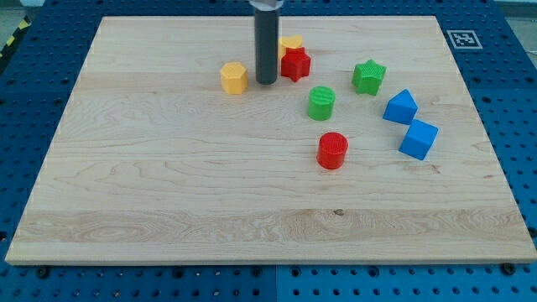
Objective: Push red star towards green circle
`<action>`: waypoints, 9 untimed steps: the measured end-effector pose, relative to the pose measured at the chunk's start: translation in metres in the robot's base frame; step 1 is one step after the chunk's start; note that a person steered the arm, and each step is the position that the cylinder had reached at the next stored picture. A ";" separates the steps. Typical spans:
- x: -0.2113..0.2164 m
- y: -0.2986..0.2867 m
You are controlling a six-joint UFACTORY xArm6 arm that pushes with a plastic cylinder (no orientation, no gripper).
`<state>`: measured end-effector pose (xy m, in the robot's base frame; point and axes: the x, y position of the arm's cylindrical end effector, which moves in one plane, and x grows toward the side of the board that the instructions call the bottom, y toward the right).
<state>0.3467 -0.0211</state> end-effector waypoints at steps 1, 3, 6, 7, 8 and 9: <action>0.000 -0.030; 0.000 0.028; -0.059 -0.021; -0.108 0.009; -0.114 0.097; -0.102 0.122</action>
<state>0.2447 0.1008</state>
